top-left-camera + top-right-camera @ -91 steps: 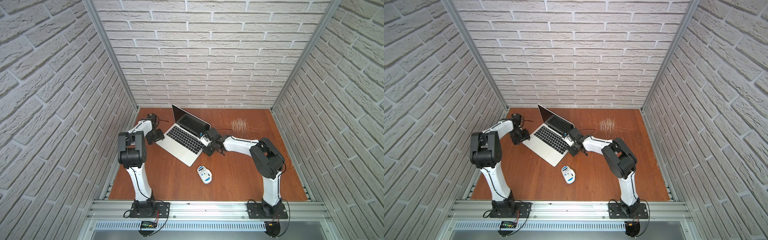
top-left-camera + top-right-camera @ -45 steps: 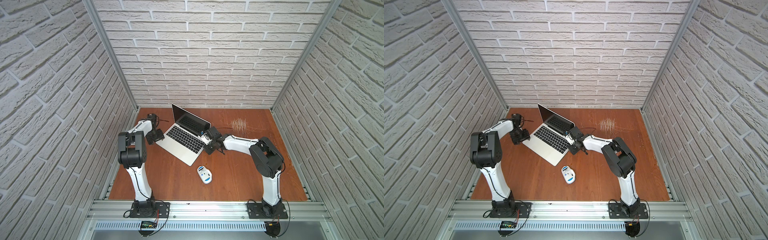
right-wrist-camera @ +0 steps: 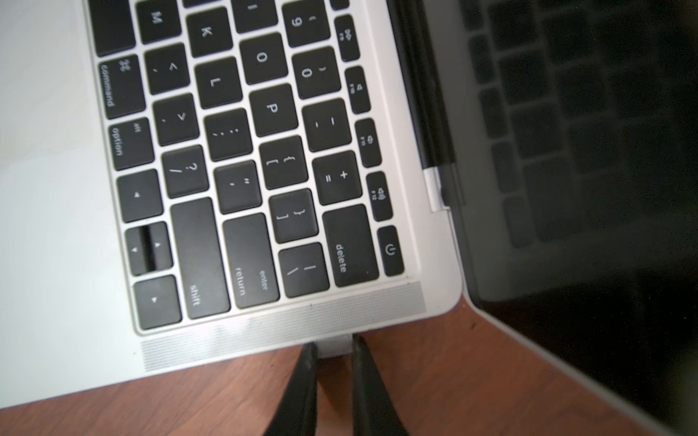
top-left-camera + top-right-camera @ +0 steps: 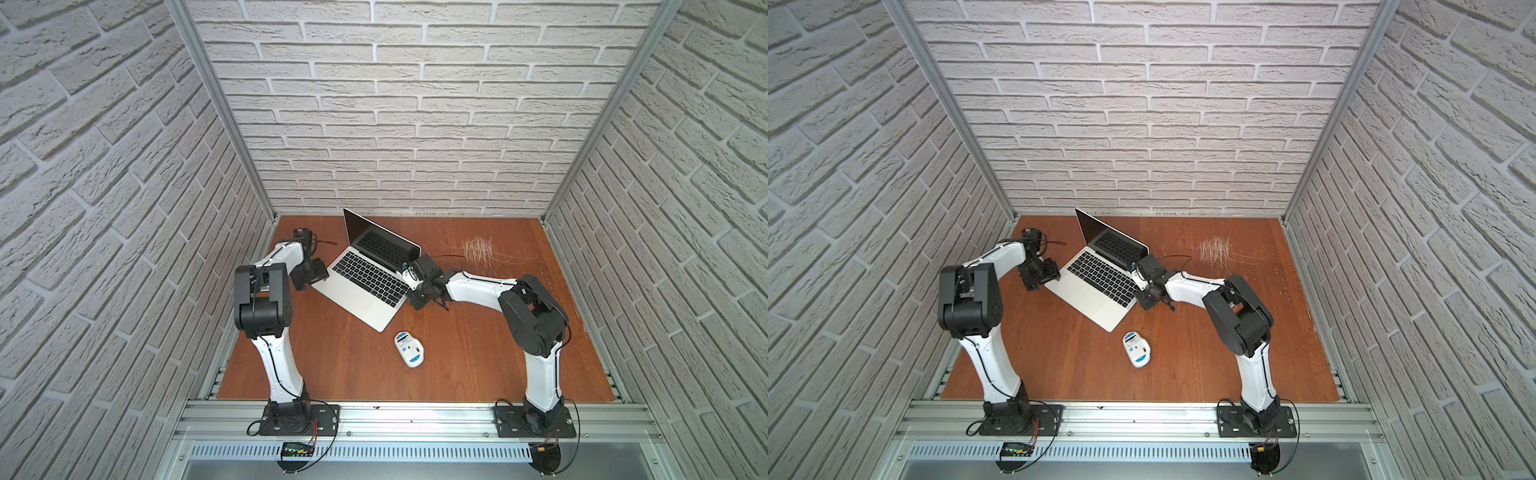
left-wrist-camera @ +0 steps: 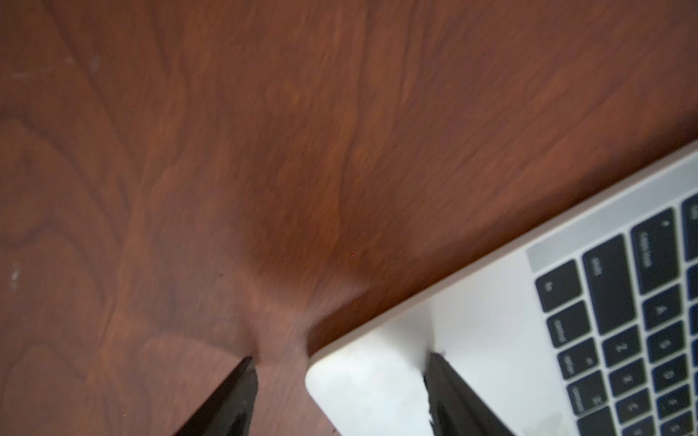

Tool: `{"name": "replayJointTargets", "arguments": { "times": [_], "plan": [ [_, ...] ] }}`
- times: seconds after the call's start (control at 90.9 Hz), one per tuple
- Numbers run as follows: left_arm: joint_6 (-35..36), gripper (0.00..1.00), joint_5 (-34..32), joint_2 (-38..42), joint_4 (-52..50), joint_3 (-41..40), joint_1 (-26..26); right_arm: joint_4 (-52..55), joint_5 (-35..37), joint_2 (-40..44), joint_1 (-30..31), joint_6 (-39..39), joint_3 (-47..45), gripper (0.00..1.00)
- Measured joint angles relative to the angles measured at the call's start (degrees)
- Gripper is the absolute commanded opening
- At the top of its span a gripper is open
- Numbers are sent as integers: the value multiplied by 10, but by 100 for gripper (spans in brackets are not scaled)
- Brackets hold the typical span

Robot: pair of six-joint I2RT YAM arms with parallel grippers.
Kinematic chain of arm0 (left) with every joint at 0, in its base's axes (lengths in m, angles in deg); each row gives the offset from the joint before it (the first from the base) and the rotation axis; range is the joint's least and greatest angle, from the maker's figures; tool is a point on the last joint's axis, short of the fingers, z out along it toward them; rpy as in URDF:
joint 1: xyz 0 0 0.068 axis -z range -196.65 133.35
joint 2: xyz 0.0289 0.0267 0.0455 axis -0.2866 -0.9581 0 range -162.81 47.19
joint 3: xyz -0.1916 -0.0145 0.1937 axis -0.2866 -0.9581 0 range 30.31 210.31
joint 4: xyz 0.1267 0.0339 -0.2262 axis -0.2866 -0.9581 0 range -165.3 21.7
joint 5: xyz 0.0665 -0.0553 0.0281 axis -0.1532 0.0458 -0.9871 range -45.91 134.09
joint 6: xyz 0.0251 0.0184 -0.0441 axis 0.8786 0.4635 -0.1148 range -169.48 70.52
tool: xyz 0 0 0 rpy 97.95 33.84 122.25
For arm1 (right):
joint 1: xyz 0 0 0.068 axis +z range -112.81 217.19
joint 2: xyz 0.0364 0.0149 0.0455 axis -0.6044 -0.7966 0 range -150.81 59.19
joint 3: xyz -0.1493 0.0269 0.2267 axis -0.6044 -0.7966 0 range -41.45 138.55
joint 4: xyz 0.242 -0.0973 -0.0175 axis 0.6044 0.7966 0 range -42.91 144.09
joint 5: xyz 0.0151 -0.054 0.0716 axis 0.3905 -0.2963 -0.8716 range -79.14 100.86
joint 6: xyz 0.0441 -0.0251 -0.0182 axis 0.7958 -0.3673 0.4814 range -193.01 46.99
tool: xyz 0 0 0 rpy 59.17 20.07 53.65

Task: Remove the wireless mouse receiver from the laptop
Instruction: Take out the USB plug from the USB port.

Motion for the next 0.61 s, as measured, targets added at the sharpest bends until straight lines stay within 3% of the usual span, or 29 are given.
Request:
{"name": "replayJointTargets", "arguments": {
  "times": [0.209, 0.407, 0.517, 0.605],
  "plan": [
    [-18, 75, 11, 40, 13, -50, -25, 2, 11, 40, 0, 8, -50, 4],
    [-38, 75, 21, 132, 22, -96, -42, 39, 18, 95, 0, 18, -101, 3],
    [-52, 74, 35, 223, 38, -143, -30, 53, 18, 143, 0, 29, -132, 4],
    [-67, 73, 50, 298, 51, -192, 12, 61, 15, 182, 0, 45, -152, 3]
  ]
}}
